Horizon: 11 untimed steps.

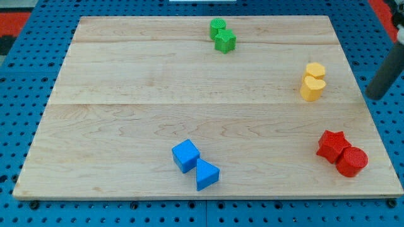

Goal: Place the hexagon at the center of the board

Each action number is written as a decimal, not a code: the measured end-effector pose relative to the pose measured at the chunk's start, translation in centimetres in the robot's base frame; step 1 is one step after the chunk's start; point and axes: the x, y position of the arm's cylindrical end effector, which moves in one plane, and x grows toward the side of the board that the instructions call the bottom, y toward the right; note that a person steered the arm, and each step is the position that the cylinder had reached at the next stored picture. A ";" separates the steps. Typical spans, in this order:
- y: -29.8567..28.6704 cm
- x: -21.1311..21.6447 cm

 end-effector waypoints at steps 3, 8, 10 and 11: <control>-20.0 -2.3; -26.1 -4.0; -34.4 -2.0; -34.7 -3.0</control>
